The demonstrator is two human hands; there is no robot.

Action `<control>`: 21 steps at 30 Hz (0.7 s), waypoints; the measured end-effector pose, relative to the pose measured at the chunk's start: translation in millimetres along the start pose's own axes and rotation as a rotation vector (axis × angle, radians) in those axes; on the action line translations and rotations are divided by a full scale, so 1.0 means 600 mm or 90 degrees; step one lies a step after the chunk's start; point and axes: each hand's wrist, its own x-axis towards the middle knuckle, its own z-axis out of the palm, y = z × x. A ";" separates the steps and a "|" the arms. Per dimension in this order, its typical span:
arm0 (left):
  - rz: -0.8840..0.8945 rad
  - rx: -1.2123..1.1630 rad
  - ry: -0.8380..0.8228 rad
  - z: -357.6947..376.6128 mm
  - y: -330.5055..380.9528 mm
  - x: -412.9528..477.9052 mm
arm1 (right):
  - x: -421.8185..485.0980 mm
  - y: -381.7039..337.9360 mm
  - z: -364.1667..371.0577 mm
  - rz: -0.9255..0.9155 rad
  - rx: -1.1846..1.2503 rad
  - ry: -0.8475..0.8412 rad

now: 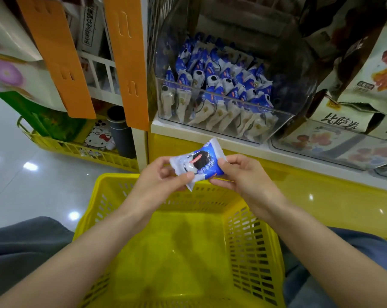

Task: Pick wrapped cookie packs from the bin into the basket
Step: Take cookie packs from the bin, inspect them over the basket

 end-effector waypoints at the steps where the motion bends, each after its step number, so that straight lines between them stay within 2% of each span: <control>1: 0.009 -0.015 0.021 -0.003 0.002 0.001 | -0.002 -0.001 -0.002 0.034 0.031 -0.024; 5: 0.062 -0.010 0.105 -0.013 0.001 0.008 | -0.007 0.005 -0.001 0.058 -0.089 -0.118; 9: 0.094 0.013 0.126 -0.016 -0.002 0.011 | -0.011 0.016 0.005 0.047 -0.134 -0.175; 11: 0.136 0.074 0.139 -0.018 -0.001 0.011 | -0.008 0.021 0.008 0.033 -0.192 -0.164; 13: 0.227 0.215 0.147 -0.022 0.001 0.009 | -0.004 0.026 0.009 -0.045 -0.357 -0.138; 14: 0.272 0.285 0.139 -0.022 0.002 0.006 | -0.003 0.028 0.010 -0.098 -0.416 -0.137; 16: 0.321 0.357 0.096 -0.020 0.001 -0.001 | -0.003 0.029 0.013 -0.170 -0.422 -0.154; 19: 0.310 0.366 0.006 -0.013 -0.007 -0.009 | -0.002 0.025 0.017 -0.213 -0.374 -0.139; 21: 0.278 0.335 -0.012 -0.008 -0.012 -0.010 | 0.002 0.023 0.016 -0.217 -0.341 -0.115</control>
